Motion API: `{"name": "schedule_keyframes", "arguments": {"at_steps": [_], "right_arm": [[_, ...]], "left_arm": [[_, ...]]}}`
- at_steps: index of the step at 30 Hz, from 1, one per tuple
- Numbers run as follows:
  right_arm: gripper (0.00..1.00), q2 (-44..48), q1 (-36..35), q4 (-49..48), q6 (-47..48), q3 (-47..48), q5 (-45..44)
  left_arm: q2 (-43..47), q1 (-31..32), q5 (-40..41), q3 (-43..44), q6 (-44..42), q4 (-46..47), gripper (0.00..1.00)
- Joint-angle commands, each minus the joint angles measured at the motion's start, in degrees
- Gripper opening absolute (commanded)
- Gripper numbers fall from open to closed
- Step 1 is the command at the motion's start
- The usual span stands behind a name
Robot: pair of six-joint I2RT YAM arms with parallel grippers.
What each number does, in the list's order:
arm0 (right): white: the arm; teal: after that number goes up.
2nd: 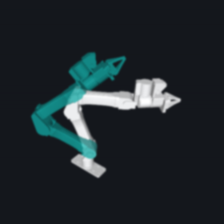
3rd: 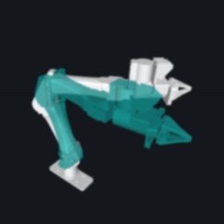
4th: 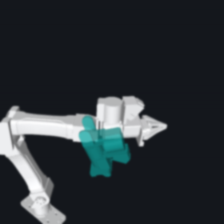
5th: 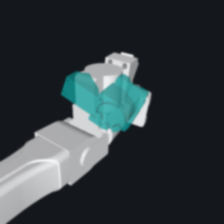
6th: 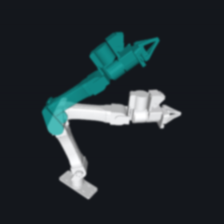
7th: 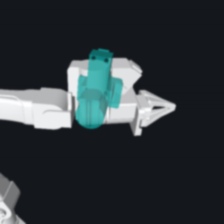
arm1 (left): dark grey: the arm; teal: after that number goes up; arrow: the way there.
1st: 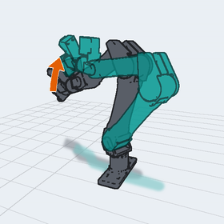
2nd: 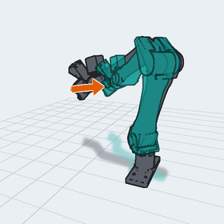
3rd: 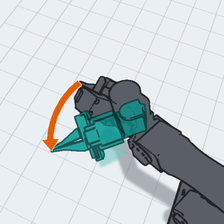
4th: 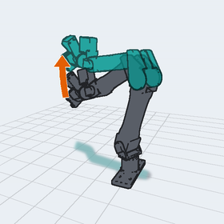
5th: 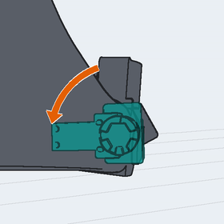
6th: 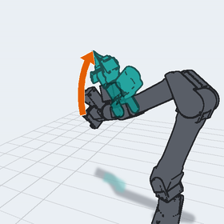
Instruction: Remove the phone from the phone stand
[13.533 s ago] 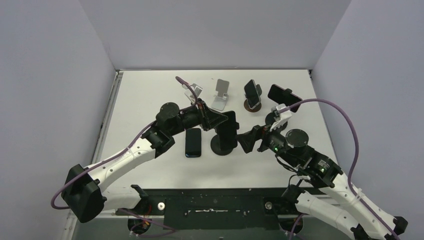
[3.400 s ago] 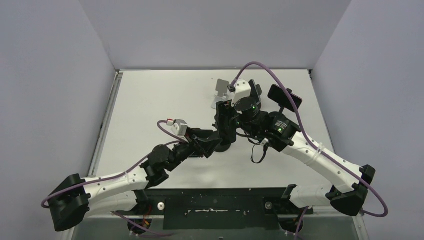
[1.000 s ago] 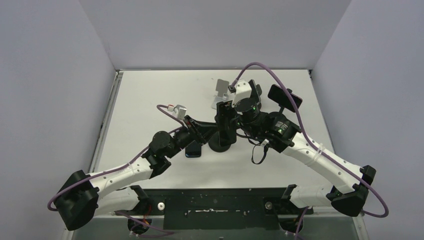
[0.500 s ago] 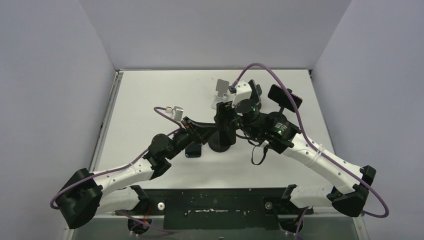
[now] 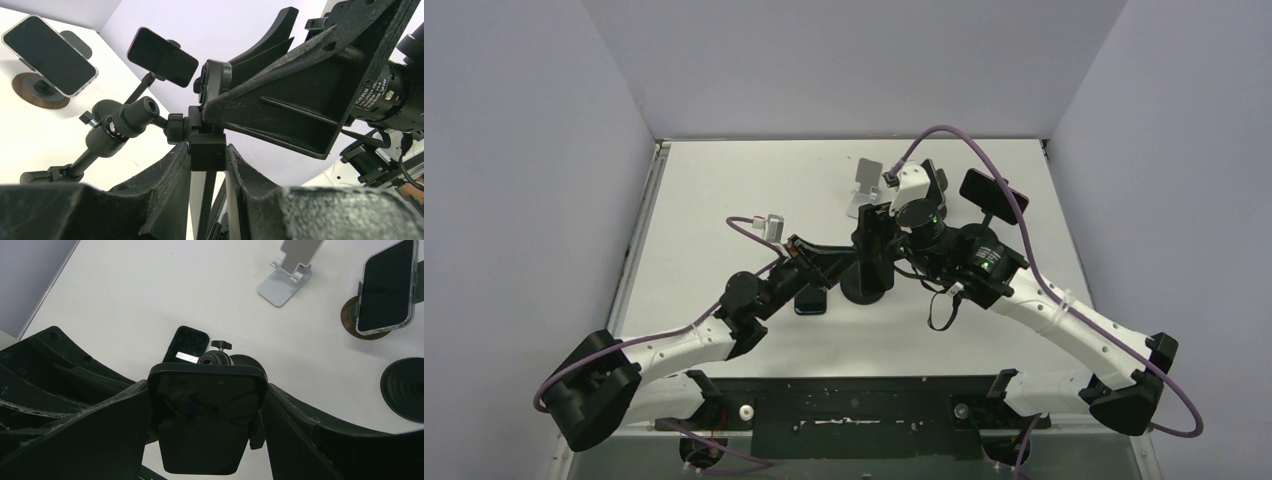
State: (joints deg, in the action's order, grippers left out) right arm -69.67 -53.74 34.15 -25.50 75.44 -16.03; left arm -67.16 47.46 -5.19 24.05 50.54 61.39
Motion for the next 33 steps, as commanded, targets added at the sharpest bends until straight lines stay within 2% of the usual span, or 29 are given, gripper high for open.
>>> {"name": "schedule_keyframes", "arguments": {"at_steps": [1, 17, 33], "right_arm": [[0.00, 2.0, 0.1, -0.8, -1.7, -1.3, -0.1], [0.00, 4.8, 1.2, -3.7, -4.2, -5.5, 1.9], [0.00, 7.3, 2.1, -6.7, -6.1, -7.7, 5.4]], "left_arm": [[-0.8, -0.8, -0.6, -0.4, 3.4, 6.6, 0.00], [-5.1, -2.4, -0.9, -2.5, 10.2, 17.1, 0.00], [-5.1, -3.3, -0.9, -3.3, 10.9, 18.1, 0.00]]}}
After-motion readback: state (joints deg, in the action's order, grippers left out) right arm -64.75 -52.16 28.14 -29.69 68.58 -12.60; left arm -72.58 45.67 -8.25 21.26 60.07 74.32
